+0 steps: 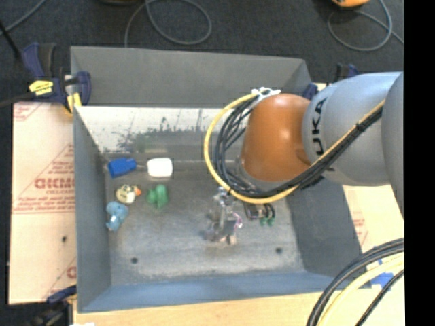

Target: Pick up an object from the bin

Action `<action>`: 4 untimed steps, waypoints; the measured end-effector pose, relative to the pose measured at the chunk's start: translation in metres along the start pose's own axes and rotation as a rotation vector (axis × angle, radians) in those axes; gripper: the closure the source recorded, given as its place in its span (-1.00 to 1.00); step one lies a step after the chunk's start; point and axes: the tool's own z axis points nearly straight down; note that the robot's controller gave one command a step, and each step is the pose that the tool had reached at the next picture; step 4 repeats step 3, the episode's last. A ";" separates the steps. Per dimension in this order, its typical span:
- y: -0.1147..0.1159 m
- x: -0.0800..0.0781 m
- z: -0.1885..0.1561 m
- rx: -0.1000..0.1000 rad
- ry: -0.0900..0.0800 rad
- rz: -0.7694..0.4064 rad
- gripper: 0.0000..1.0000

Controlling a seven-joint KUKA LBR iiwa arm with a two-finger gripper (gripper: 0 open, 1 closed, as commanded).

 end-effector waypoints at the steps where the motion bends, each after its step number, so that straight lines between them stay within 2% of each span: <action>1: -0.001 -0.003 -0.030 0.000 -0.017 0.000 1.00; 2: -0.014 -0.008 0.010 0.001 -0.003 -0.063 -1.00; 4: -0.014 -0.008 0.009 0.001 -0.003 -0.064 -1.00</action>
Offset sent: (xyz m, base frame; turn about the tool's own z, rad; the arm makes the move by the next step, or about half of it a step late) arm 0.0077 -0.0122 -0.0097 -0.0632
